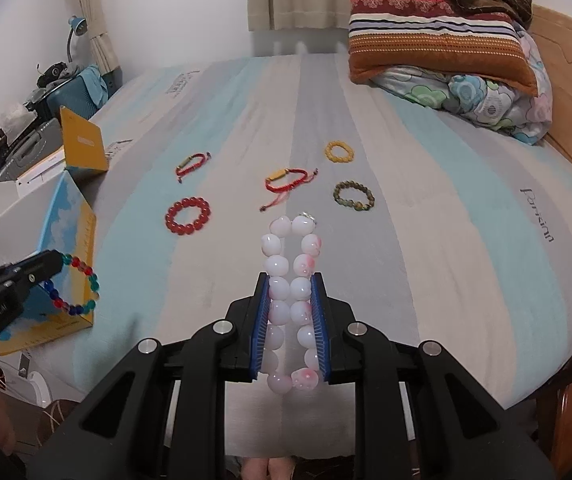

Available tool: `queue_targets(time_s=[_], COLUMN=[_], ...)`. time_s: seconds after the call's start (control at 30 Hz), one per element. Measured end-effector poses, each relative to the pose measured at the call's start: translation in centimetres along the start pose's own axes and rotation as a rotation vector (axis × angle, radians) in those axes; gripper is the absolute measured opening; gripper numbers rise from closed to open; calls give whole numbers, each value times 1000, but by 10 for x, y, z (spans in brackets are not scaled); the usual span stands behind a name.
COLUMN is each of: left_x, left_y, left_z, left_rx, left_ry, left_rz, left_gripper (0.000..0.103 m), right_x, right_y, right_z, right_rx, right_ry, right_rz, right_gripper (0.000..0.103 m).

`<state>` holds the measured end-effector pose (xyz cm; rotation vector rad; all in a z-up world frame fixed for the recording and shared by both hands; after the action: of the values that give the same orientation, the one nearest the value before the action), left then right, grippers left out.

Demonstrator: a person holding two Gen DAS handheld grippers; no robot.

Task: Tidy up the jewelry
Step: 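Lift both bracelets and carry them over the white cardboard box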

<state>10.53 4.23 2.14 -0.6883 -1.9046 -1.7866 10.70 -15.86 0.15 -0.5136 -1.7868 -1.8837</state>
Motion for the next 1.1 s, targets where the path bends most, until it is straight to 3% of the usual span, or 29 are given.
queue_targets(time_s=[0.5,1.1], left_x=[27,78], left_y=[15,17], left_z=[54,197], left_rx=[58,172], left_ry=[76,262], left_rz=[-29,-57], left_gripper=[9,9], right_x=[4,-2], right_y=[33,57], right_z=[73,246], right_rx=[88,246], right_ry=[64,267], right_rz=[-21,-46], right_gripper=[19,19])
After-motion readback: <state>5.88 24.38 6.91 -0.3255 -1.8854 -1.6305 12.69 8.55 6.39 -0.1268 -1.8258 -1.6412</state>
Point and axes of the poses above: each gripper's, at about its wrist camera, not at the fingertips, and x roughly against the way its jaws point, z to its left, y to its top, the point moved 3 cm from there along -x, roughly the way its jaws point, and after that the axes turned 12 degrees about -z, right-handed, at the moved point
